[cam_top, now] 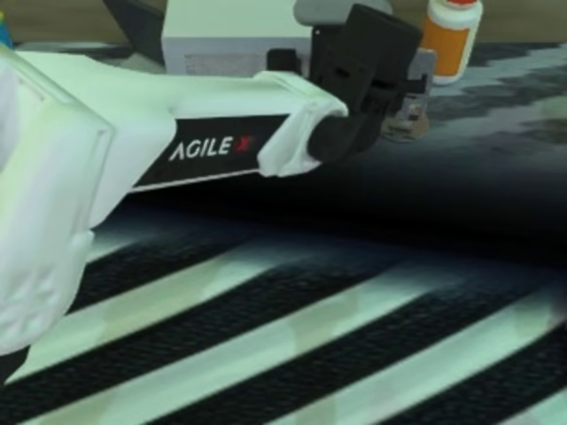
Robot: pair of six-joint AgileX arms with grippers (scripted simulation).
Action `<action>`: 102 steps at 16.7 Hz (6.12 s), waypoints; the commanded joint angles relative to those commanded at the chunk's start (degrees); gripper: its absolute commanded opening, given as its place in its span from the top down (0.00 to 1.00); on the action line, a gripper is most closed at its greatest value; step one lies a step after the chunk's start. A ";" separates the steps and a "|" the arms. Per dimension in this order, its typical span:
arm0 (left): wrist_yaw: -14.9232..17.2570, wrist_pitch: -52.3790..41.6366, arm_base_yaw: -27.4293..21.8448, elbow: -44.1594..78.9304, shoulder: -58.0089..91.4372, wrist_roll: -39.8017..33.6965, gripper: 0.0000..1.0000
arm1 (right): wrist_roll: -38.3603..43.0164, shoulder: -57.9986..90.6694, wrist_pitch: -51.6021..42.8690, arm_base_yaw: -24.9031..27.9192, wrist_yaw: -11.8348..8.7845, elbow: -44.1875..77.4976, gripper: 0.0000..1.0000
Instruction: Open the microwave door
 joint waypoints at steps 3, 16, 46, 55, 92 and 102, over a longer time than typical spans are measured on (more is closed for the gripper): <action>0.00 0.00 0.00 0.00 0.00 0.00 0.90 | 0.00 0.00 0.00 0.00 0.00 0.00 0.00; 0.78 -1.98 -3.40 -0.43 -0.42 -0.65 1.00 | 0.00 0.00 0.00 0.00 0.00 0.00 0.00; 17.94 -65.08 2.28 45.06 13.74 -14.77 1.00 | 0.00 0.00 0.00 0.00 0.00 0.00 0.00; 17.94 -65.08 2.28 45.06 13.74 -14.77 1.00 | 0.00 0.00 0.00 0.00 0.00 0.00 0.00; 19.10 -61.62 1.78 39.11 10.70 -13.24 1.00 | 0.00 0.00 0.00 0.00 0.00 0.00 0.00; 19.53 -58.94 2.40 33.84 7.55 -11.06 1.00 | 0.00 0.00 0.00 0.00 0.00 0.00 0.00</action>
